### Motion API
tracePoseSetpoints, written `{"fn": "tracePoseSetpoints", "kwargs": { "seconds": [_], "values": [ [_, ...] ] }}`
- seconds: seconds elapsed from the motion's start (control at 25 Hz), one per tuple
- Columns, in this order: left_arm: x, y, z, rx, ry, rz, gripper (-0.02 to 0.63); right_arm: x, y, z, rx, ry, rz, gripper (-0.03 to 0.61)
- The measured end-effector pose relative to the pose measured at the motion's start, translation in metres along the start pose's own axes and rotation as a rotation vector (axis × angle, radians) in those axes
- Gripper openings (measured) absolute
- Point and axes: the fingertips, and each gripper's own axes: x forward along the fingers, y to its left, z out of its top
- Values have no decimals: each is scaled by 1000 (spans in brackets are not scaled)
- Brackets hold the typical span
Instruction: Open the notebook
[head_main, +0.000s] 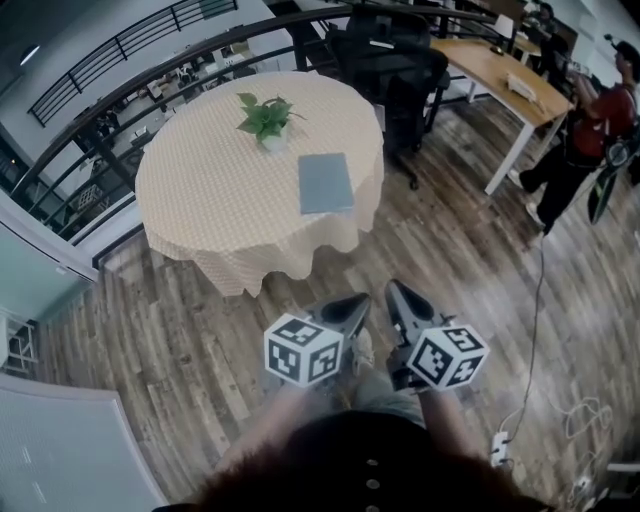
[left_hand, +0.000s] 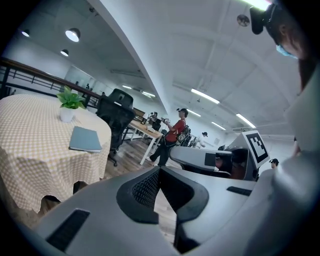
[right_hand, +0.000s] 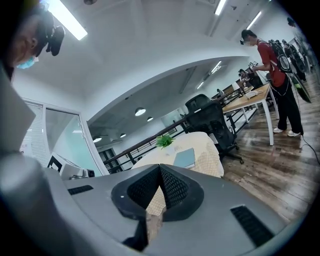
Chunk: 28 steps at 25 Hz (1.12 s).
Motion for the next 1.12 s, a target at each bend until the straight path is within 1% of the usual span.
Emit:
{"fn": "tracePoseSetpoints", "kwargs": {
  "seconds": [0.32, 0.48, 0.56, 0.68, 0.76, 0.92, 1.12],
  "values": [
    [45, 48, 53, -4, -25, 64, 11, 68, -30, 42, -10, 34, 65, 11],
    [66, 73, 79, -5, -35, 93, 11, 98, -45, 67, -24, 43, 79, 11],
    [79, 81, 92, -18, -48, 93, 11, 111, -55, 81, -32, 42, 85, 11],
    [97, 90, 116, -57, -90, 75, 9, 130, -70, 99, -44, 36, 89, 11],
    [107, 95, 128, -47, -104, 80, 11, 141, -76, 107, -54, 42, 95, 11],
    [120, 112, 144, -23, -111, 125, 11, 158, -88, 117, -71, 63, 112, 11],
    [134, 131, 144, -25, -89, 174, 11, 171, -100, 121, -71, 100, 144, 11]
  ]
}}
